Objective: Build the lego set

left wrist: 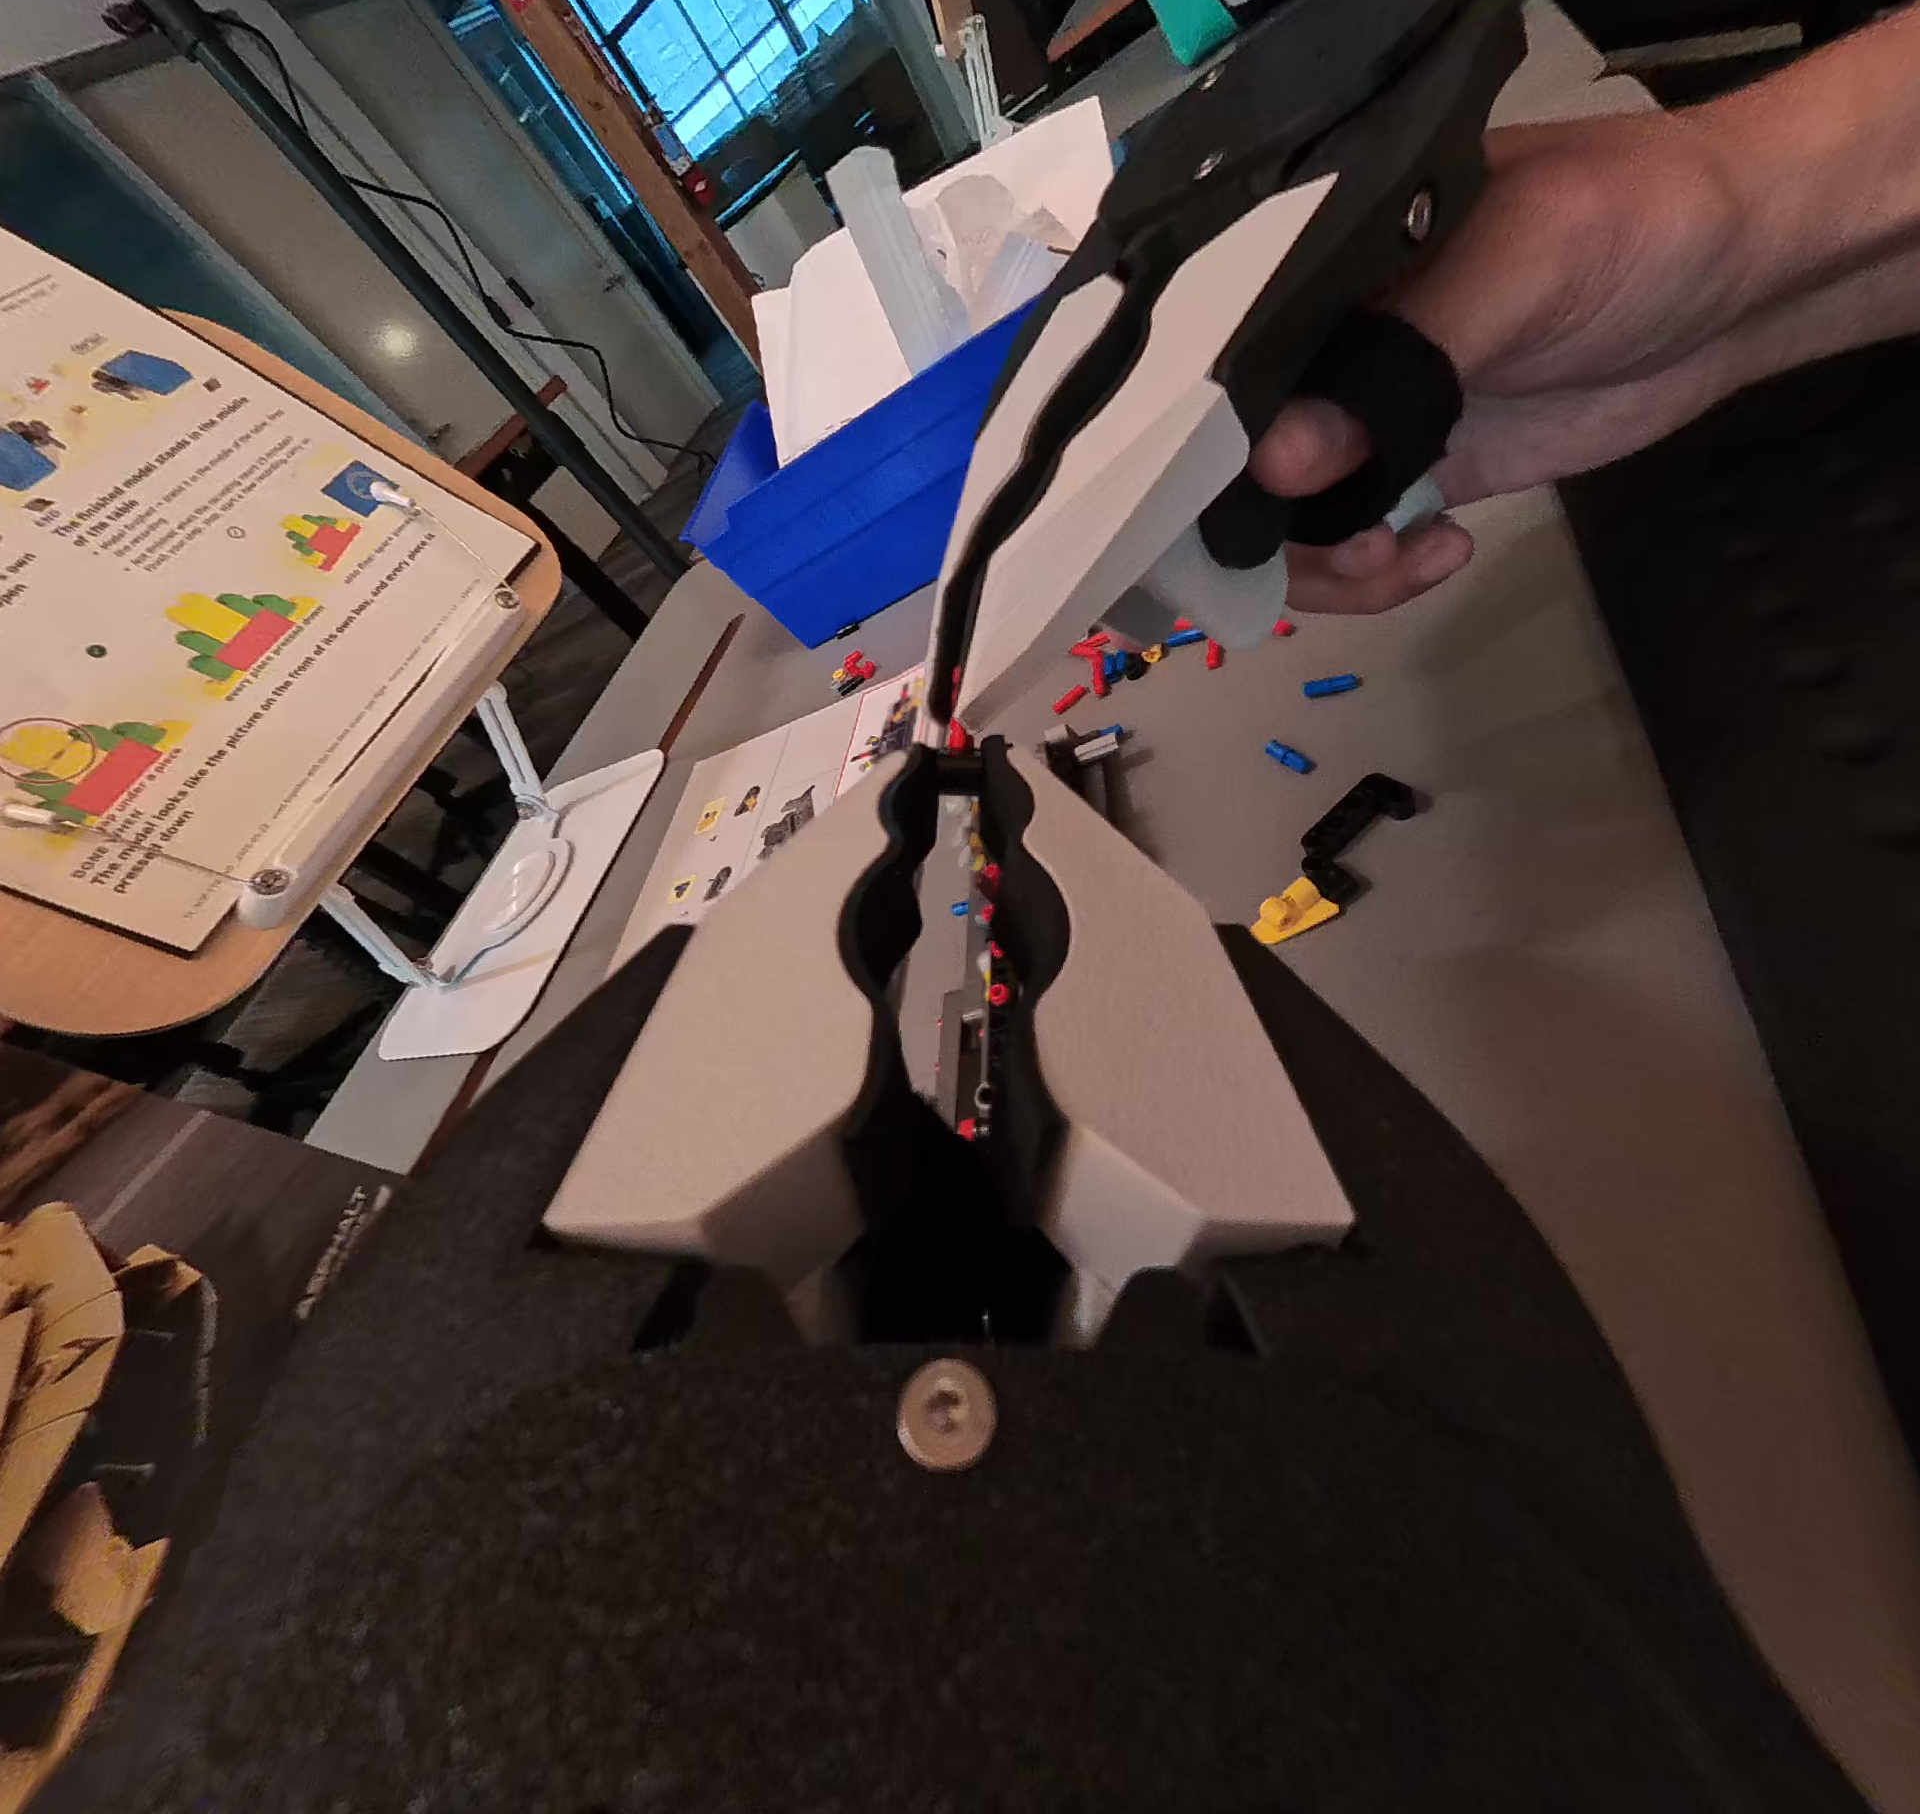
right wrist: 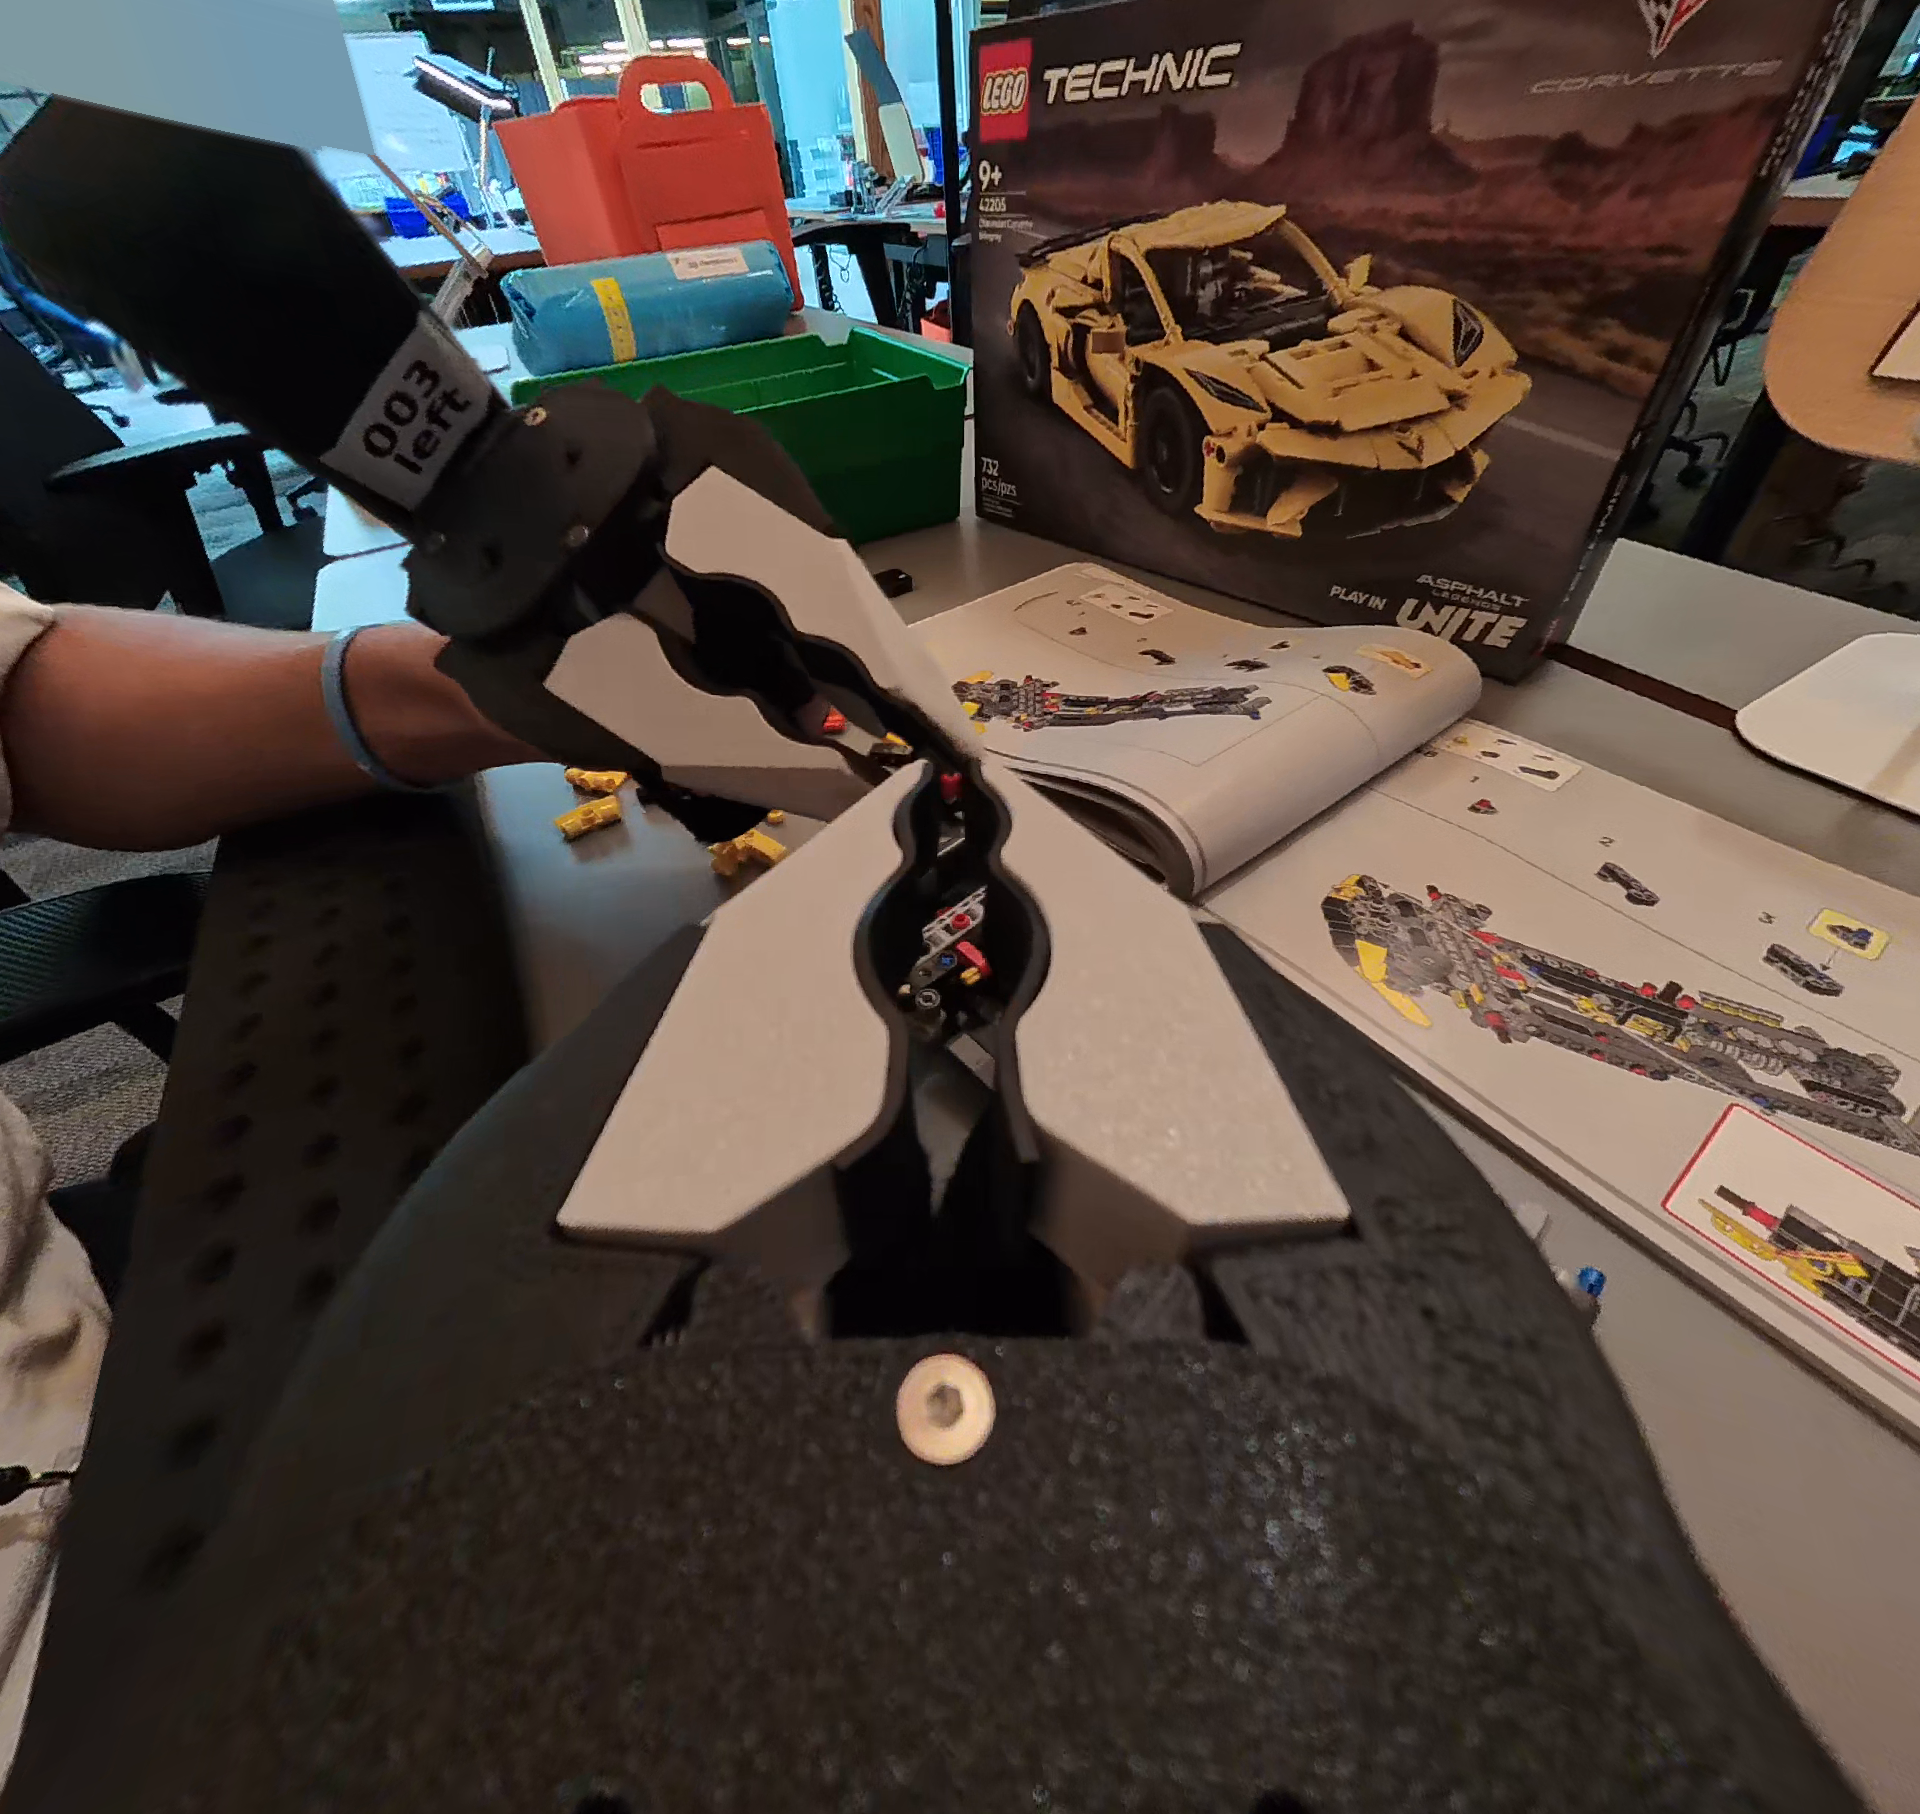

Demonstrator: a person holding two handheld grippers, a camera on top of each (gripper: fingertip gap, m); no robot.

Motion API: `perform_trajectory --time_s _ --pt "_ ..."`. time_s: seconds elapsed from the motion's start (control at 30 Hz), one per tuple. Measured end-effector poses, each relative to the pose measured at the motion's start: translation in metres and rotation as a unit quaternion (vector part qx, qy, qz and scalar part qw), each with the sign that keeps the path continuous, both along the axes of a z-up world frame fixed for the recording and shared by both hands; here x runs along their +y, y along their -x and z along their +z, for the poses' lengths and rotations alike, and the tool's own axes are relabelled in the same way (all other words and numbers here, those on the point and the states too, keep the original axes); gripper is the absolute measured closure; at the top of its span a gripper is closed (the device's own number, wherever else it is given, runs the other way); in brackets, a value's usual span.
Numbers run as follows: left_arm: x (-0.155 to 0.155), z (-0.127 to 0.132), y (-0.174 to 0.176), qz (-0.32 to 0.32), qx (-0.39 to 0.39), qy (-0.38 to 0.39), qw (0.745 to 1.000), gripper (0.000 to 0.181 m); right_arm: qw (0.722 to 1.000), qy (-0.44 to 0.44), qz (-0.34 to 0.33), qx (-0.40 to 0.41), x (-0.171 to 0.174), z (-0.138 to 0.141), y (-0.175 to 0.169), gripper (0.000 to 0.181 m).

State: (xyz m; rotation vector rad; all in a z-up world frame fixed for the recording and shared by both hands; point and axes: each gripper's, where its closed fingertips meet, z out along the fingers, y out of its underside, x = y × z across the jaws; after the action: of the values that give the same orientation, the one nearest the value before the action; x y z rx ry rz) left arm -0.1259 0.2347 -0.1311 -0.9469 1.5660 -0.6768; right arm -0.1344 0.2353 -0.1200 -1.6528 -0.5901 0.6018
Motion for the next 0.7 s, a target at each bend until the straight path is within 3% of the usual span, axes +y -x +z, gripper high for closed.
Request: perform_trajectory --time_s 0.2,0.47,0.6,0.7 --pt "-0.001 0.006 0.001 0.001 -0.013 0.020 1.000 0.176 0.996 0.015 -0.001 0.090 0.000 0.004 0.001 0.179" --pt "-0.012 0.018 0.001 -0.025 -0.044 0.025 0.998 0.175 0.954 0.084 0.070 0.281 -0.009 0.018 0.001 0.177" --pt "-0.019 0.026 0.004 -0.043 -0.071 -0.005 0.997 0.175 0.912 0.156 0.138 0.353 -0.013 0.019 -0.002 0.144" --pt "-0.029 0.031 0.006 -0.072 -0.089 -0.011 0.993 0.175 0.838 0.241 0.258 0.415 -0.032 0.026 0.009 0.143"
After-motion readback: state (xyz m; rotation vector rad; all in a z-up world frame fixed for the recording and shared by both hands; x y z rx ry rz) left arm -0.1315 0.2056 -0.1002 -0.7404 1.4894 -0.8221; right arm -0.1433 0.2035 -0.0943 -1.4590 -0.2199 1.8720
